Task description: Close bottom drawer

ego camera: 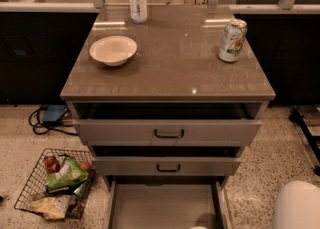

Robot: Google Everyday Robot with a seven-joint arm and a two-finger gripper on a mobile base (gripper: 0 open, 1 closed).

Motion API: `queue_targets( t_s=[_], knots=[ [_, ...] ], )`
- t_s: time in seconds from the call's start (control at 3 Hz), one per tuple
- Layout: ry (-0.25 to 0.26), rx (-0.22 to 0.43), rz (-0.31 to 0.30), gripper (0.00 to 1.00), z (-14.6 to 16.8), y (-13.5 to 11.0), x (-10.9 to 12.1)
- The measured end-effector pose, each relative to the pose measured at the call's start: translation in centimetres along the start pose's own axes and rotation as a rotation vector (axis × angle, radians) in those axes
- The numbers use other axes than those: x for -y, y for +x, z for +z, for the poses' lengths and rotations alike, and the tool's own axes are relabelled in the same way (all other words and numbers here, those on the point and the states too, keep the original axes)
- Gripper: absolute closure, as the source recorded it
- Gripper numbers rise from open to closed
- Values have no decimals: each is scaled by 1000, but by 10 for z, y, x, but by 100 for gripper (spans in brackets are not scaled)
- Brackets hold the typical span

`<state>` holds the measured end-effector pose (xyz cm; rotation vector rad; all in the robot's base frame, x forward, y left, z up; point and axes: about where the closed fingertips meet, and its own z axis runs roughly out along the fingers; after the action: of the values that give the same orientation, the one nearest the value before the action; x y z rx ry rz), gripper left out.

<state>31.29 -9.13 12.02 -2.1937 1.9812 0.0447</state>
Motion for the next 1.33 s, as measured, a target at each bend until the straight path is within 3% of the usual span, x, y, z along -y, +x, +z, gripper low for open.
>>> queue_targets(
  t_s=[0.67,1.0,1.33],
  knots=[
    [11,-12,-15,100,3,3,8],
    [40,-28,-38,100,11,0,29],
    [40,-28,-38,100,6,6,27]
  ],
)
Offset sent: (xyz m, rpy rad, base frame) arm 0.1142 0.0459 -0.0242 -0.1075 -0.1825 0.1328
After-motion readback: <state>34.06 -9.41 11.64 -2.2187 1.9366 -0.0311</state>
